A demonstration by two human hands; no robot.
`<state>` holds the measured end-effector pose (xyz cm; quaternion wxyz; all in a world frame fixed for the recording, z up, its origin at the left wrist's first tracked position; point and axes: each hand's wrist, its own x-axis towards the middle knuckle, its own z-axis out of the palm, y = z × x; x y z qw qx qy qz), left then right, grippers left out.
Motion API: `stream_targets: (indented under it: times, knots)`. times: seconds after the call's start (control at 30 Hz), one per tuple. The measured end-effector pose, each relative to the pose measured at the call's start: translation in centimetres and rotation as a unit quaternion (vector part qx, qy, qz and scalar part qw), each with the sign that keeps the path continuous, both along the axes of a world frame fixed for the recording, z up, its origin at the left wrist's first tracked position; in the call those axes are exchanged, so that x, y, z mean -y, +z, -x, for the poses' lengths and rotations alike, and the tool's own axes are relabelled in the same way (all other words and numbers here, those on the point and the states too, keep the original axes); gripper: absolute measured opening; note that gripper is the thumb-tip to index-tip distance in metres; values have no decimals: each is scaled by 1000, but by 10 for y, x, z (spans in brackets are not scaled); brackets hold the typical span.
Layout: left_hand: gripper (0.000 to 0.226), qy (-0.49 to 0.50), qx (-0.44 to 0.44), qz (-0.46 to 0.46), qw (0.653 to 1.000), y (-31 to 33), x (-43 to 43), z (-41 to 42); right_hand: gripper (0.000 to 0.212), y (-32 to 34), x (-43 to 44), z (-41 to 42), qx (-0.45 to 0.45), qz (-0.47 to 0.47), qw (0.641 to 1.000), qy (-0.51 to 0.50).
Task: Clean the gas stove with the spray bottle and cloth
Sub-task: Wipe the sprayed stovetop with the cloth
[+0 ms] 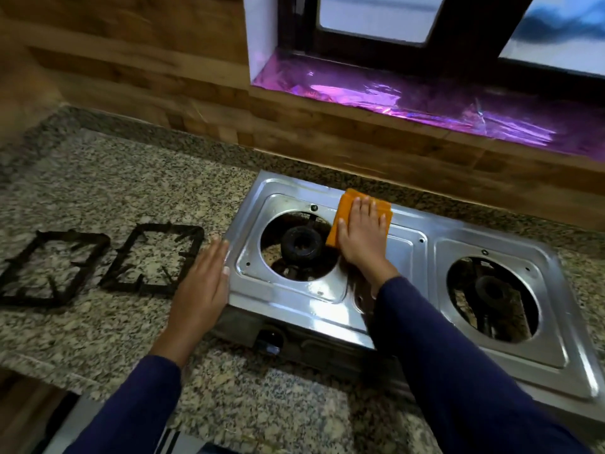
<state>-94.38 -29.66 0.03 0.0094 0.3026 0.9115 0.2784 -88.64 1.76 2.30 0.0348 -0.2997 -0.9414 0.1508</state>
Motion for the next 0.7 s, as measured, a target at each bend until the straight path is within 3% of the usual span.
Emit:
stream_targets:
  times: [0.2,0.53,0.7]
  knots:
    - [55,-8,10,-25,1000,3,0,1,64,8,-26,63,29,-12,999,25]
    - [54,-34,51,-56,997,4,4,3,65,2,76,144,34,-14,994,102]
    - [57,-10,164,-165,973,8,2,5,64,7,125,135,20,10,988,154]
